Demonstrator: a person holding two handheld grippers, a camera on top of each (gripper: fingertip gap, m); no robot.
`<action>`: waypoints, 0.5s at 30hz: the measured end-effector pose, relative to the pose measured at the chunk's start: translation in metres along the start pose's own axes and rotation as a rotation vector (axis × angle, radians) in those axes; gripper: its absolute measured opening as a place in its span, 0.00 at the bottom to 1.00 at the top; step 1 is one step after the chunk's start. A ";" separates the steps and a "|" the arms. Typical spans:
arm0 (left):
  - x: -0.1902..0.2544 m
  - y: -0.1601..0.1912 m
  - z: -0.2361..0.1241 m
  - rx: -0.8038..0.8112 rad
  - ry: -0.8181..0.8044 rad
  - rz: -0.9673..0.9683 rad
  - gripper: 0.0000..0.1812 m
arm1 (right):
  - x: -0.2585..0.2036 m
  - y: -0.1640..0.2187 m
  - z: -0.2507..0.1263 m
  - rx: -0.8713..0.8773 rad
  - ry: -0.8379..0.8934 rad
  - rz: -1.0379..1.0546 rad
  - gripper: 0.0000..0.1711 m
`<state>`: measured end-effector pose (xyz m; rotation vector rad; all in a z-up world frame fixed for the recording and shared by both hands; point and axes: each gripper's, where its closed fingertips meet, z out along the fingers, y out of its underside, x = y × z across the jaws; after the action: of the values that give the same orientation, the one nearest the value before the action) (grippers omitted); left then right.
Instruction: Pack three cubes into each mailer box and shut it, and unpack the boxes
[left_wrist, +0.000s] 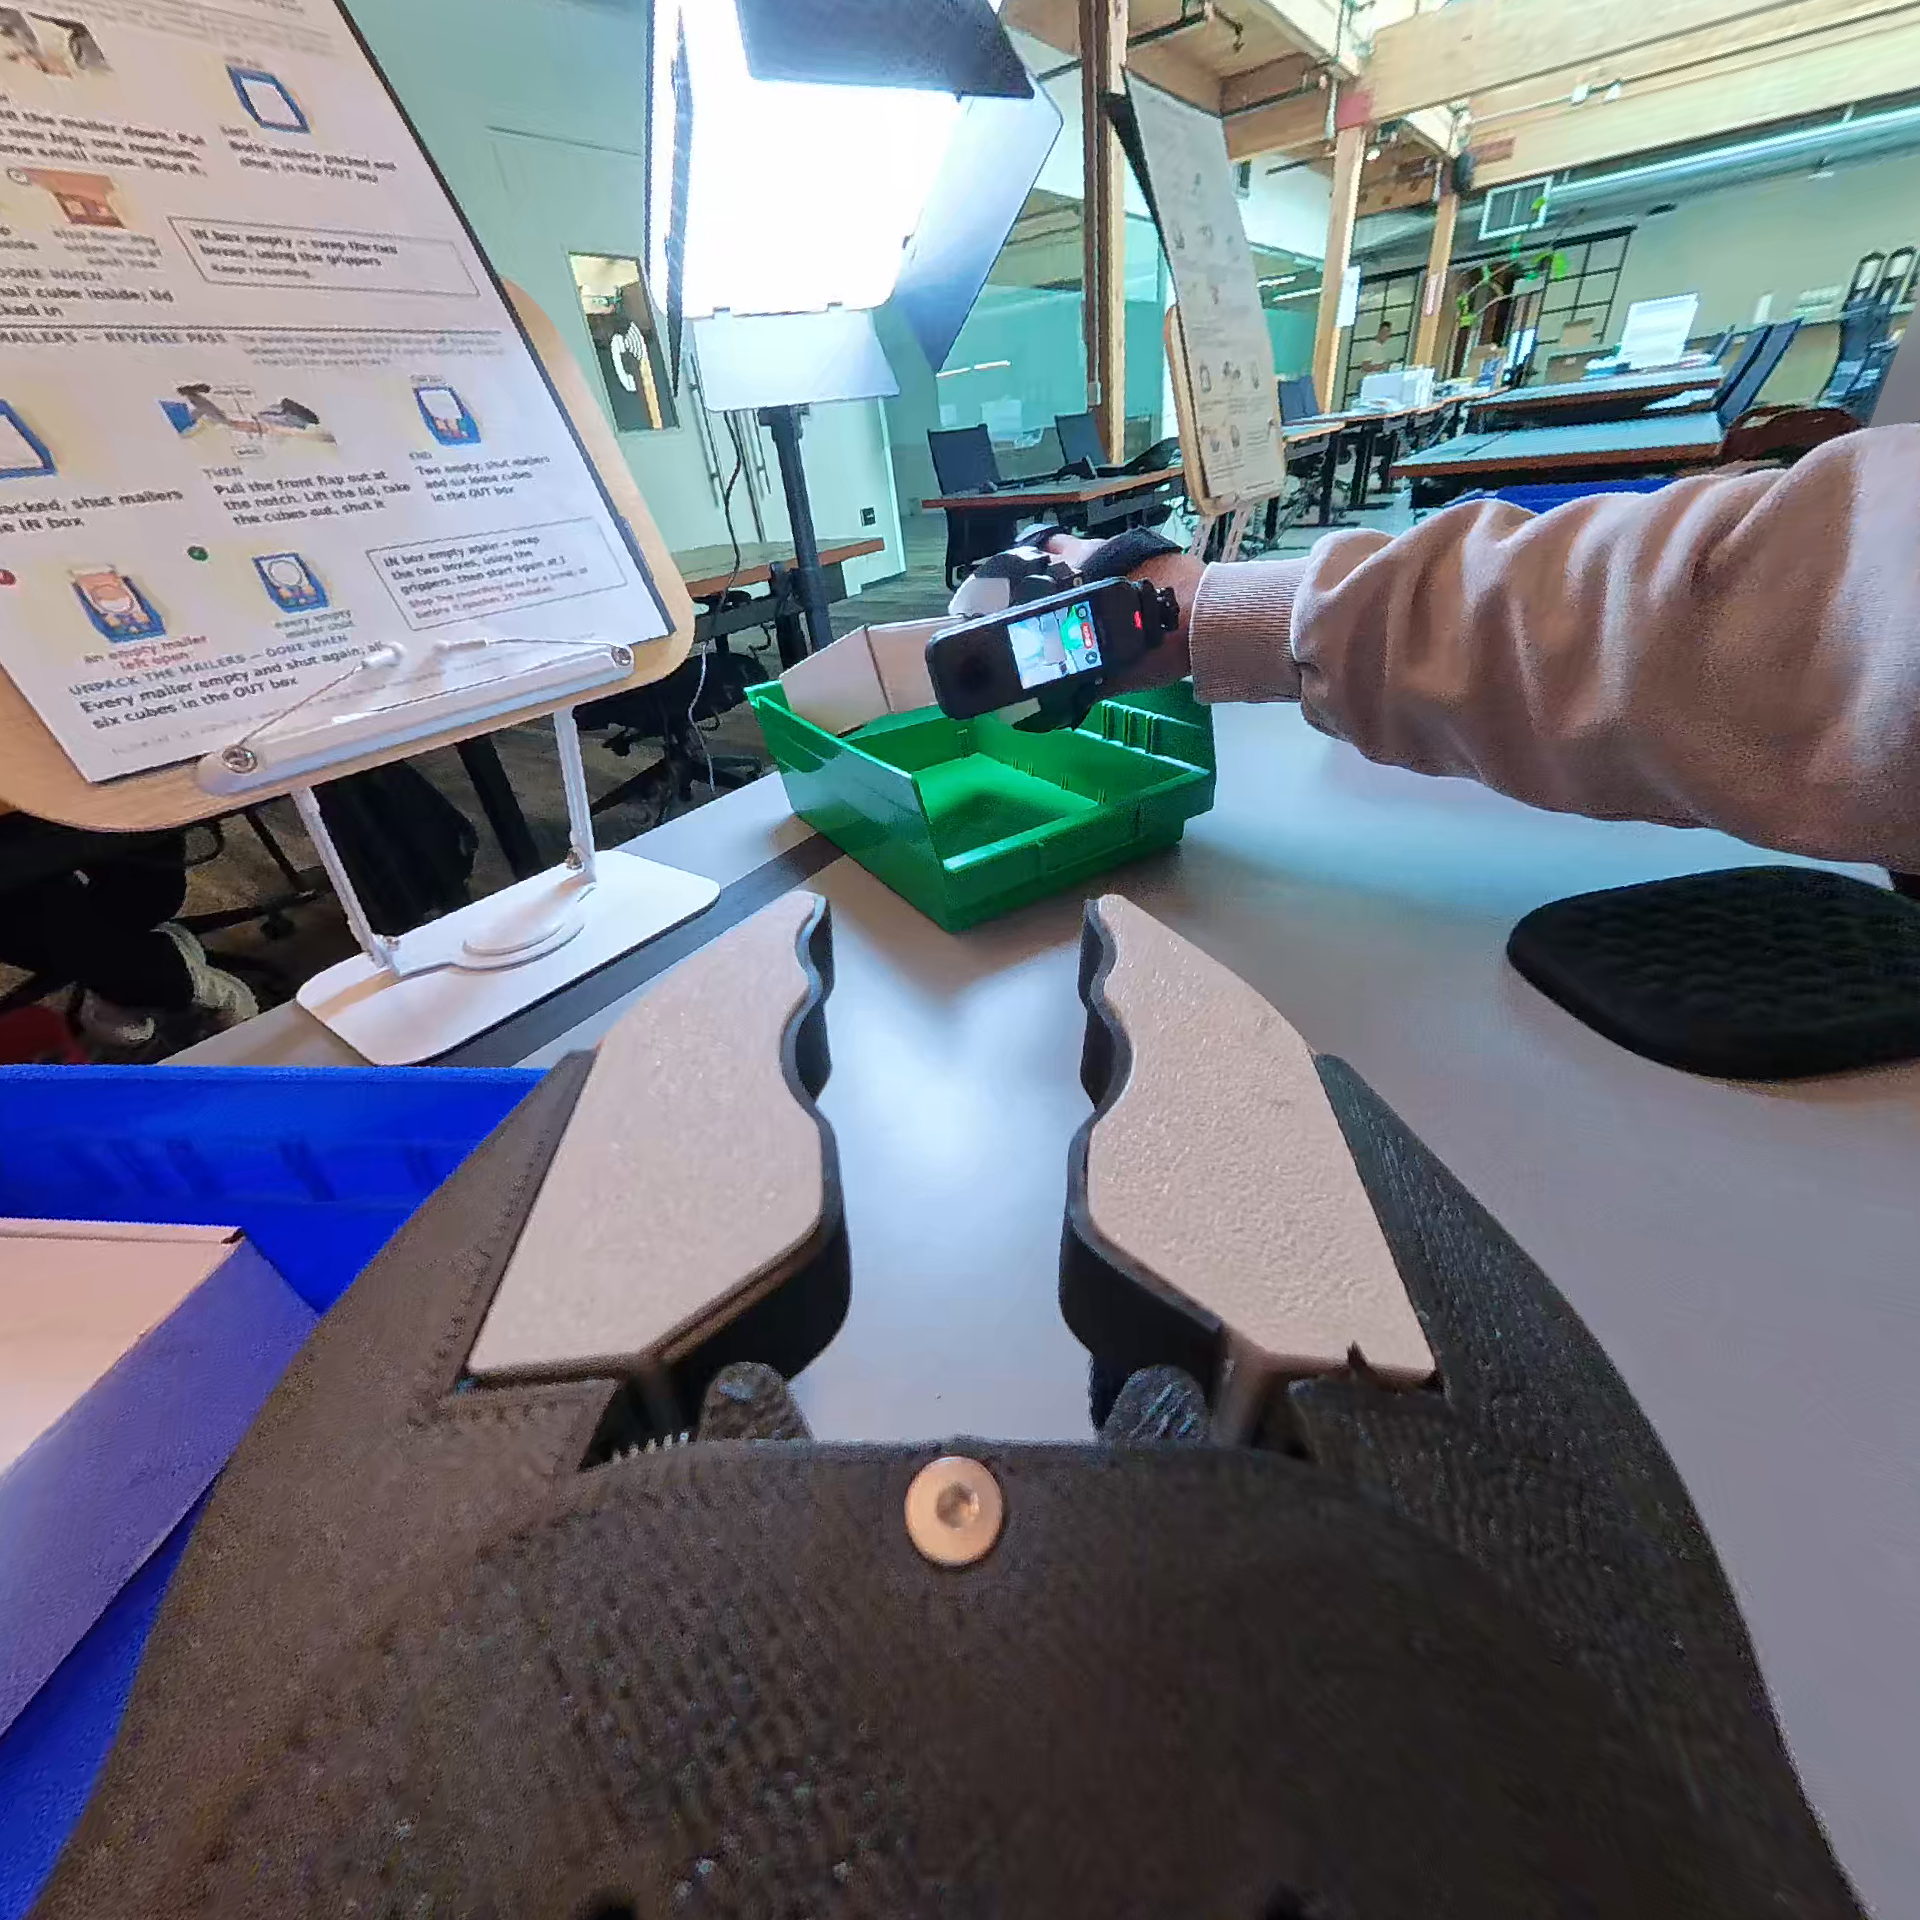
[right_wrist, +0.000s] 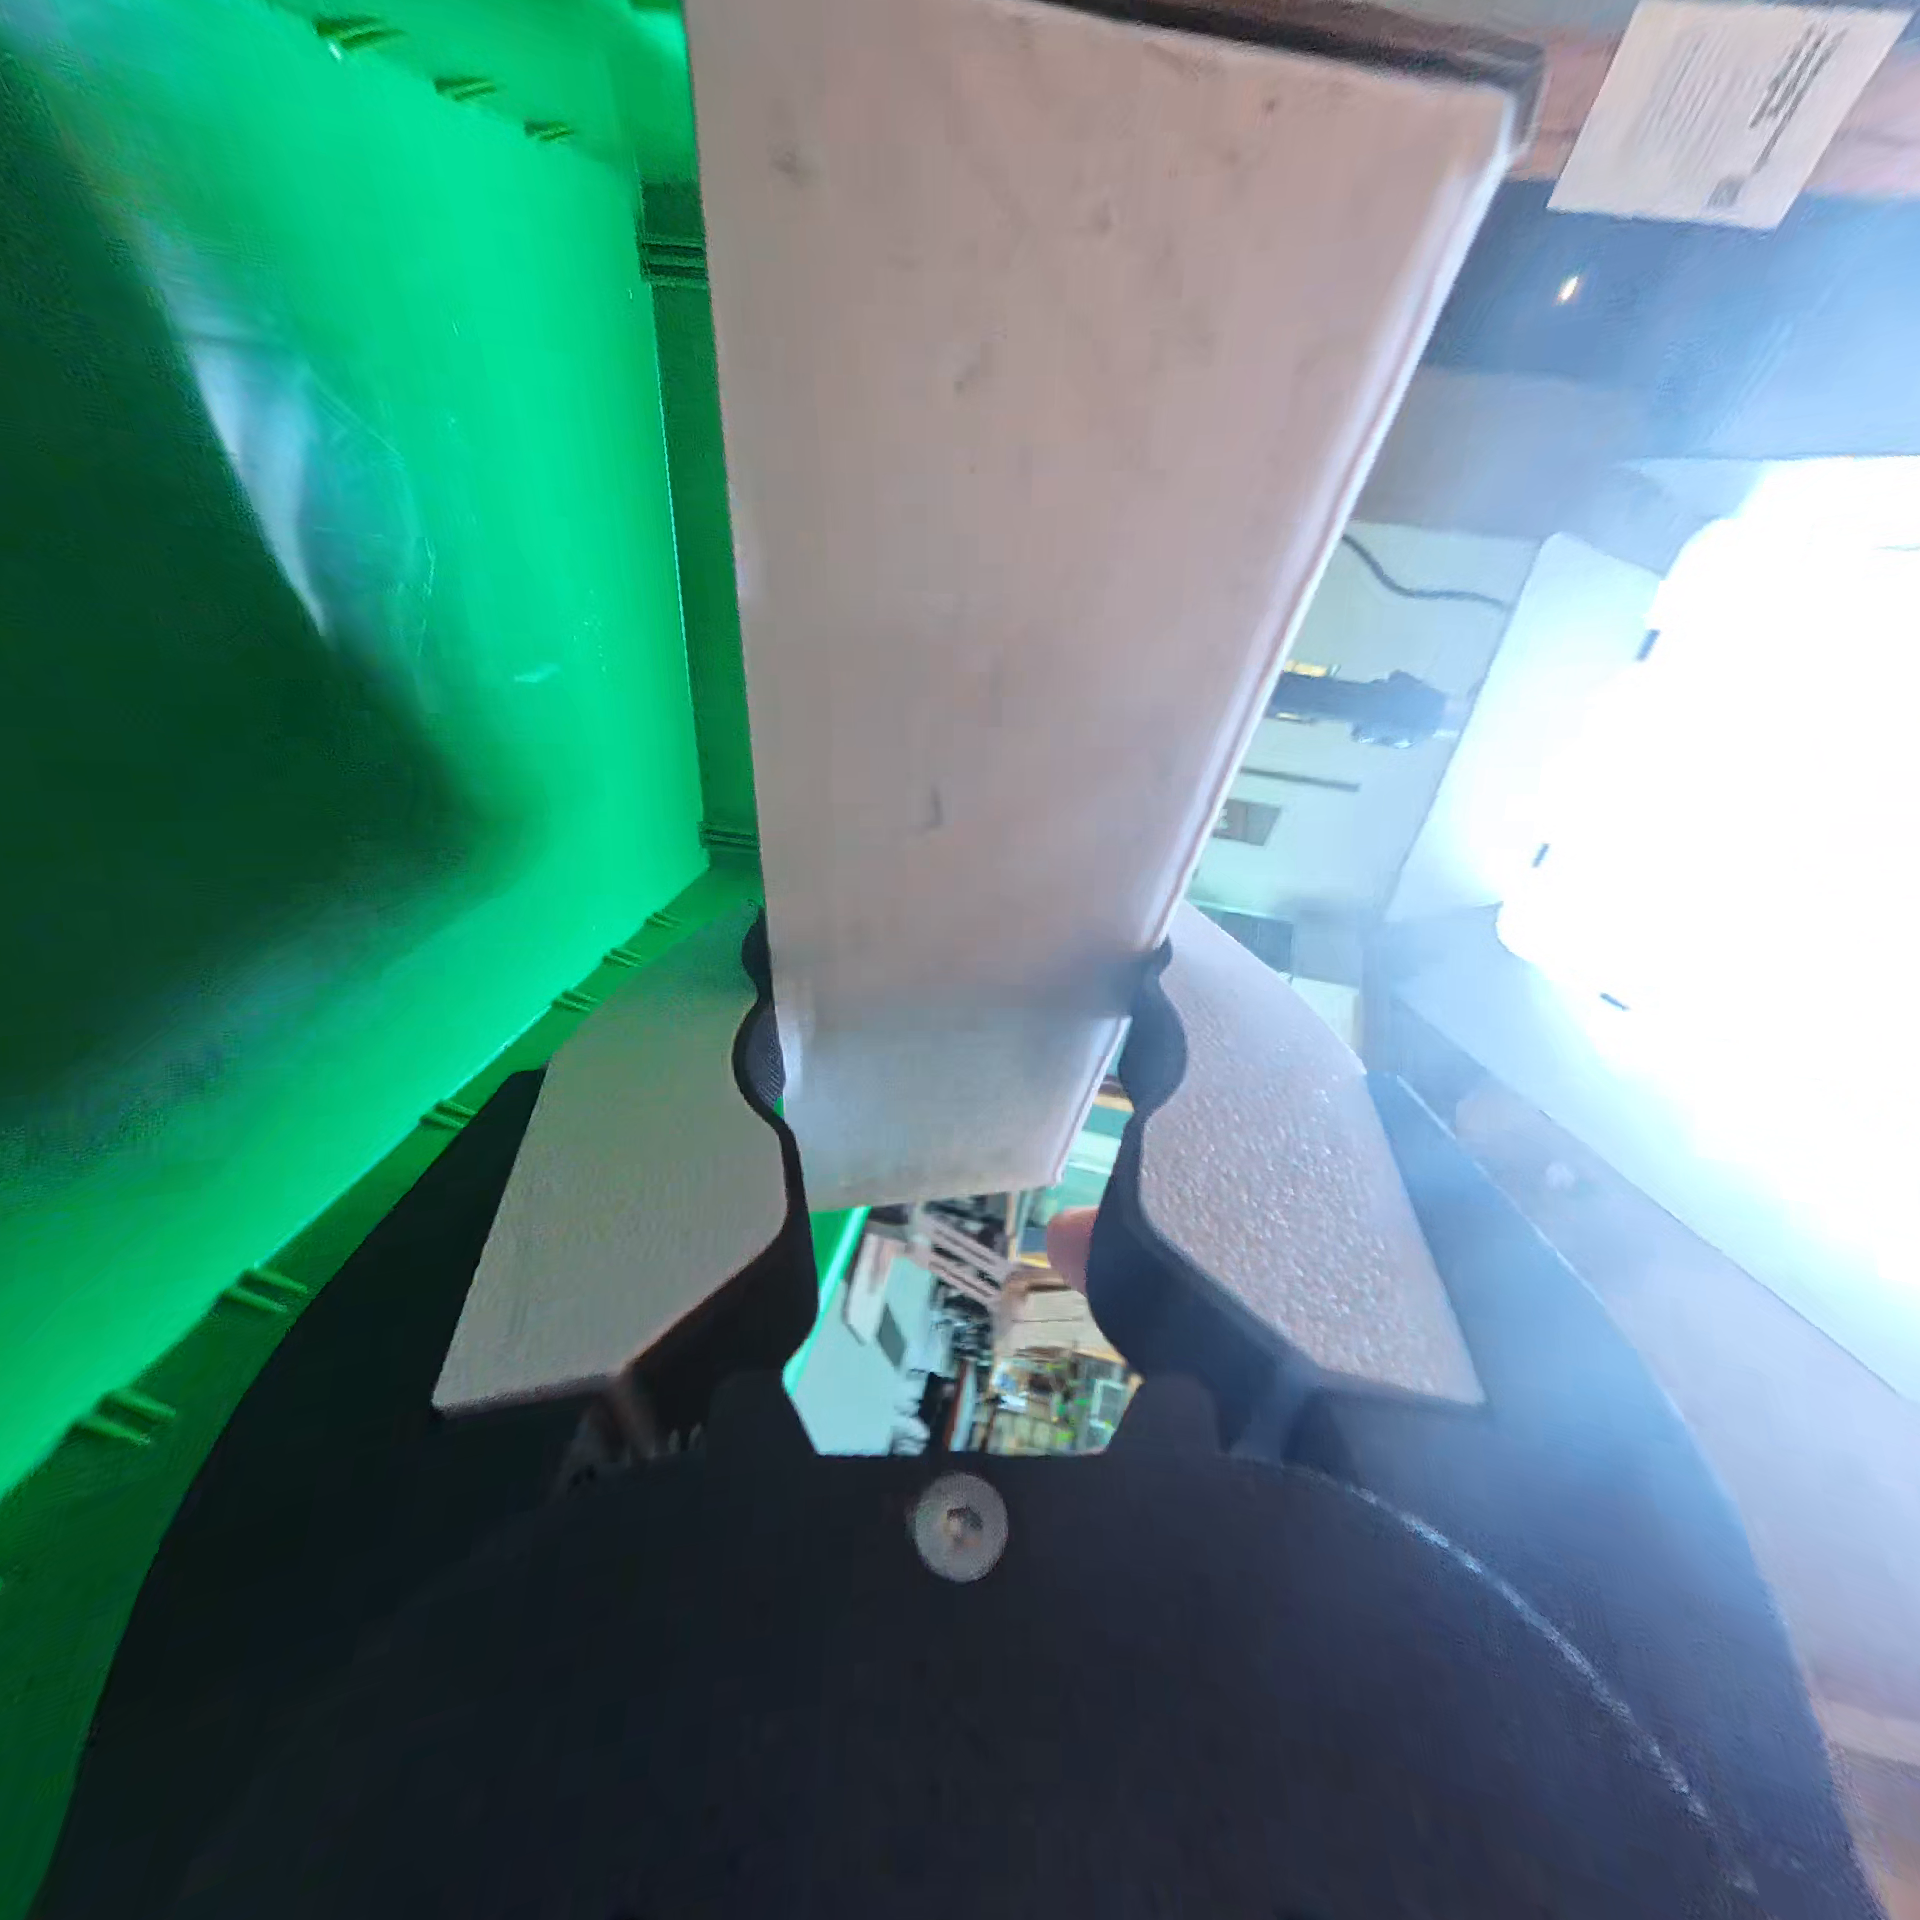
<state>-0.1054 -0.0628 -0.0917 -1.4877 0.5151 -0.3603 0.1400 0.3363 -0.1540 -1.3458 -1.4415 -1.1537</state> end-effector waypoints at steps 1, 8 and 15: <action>-0.001 0.002 0.001 -0.006 -0.004 0.004 0.25 | -0.004 0.004 0.007 -0.027 -0.011 0.028 0.37; -0.007 0.005 0.001 -0.003 -0.013 -0.004 0.24 | -0.031 0.018 0.020 -0.202 0.005 -0.097 0.37; -0.006 0.015 0.005 -0.036 -0.003 -0.041 0.23 | -0.053 0.009 0.032 -0.338 -0.073 -0.137 0.39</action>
<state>-0.1087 -0.0545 -0.1060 -1.5351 0.4912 -0.3822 0.1540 0.3550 -0.2118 -1.5496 -1.4534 -1.5039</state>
